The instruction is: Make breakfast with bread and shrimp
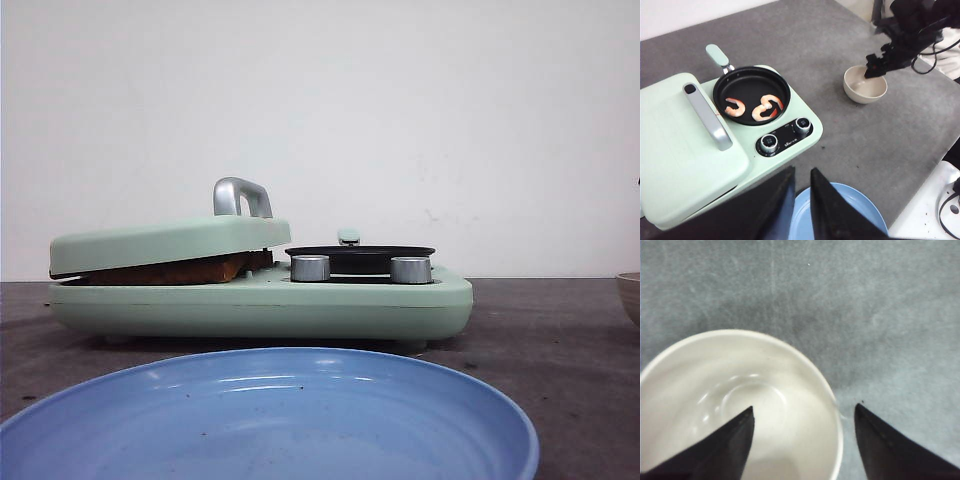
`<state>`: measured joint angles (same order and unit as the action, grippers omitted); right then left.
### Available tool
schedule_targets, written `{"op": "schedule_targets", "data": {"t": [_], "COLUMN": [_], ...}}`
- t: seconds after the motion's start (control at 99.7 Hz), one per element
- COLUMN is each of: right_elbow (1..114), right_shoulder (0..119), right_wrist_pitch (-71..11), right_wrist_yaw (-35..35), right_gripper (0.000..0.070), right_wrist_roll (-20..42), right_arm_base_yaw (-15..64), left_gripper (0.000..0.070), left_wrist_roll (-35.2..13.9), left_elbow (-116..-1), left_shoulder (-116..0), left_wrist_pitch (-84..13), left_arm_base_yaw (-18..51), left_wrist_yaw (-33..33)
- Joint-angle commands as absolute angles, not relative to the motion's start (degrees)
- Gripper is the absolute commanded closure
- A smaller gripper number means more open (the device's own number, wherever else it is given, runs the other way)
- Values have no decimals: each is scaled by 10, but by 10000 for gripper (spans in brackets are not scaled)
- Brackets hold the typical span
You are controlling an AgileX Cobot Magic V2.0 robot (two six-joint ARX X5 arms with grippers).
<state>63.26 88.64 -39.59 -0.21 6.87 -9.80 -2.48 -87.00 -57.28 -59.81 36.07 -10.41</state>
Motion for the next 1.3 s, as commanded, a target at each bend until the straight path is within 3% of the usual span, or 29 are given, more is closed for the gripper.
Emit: {"op": "schedule_targets", "data": {"t": [0.0,0.06,0.201,0.401,0.632,0.963,1.294], "right_elbow": [641,641,641,639,556,384,361], "right_shoulder": [857,825,737,599,412,183,144], "right_wrist_pitch": [-385,-378,-364,-353,-240,-258,-322], "right_wrist_yaw": [-3,-9,-59,-59,-62,-92,-105], "right_gripper": [289,335,700,700,700,700,700], "right_wrist_roll": [71,74,73,29,-8,17,39], "right_arm_base_yaw": [-97,-92,-67,5,47,47,47], "left_gripper": [690,690,690,690,690,690,683], "left_wrist_roll": [-21,-23,-26,-40,-58,-94,-102], "left_elbow": [-882,-882,-882,-882,-865,-771,-762], "left_shoulder": [-575,-573,-566,-552,-517,-425,-411], "left_wrist_pitch": [-590,-586,-582,-574,-547,-540,-571], "left_arm_base_yaw": [365,365,365,365,365,365,365], "left_wrist_yaw": [-101,-95,-72,-39,56,110,109]}}
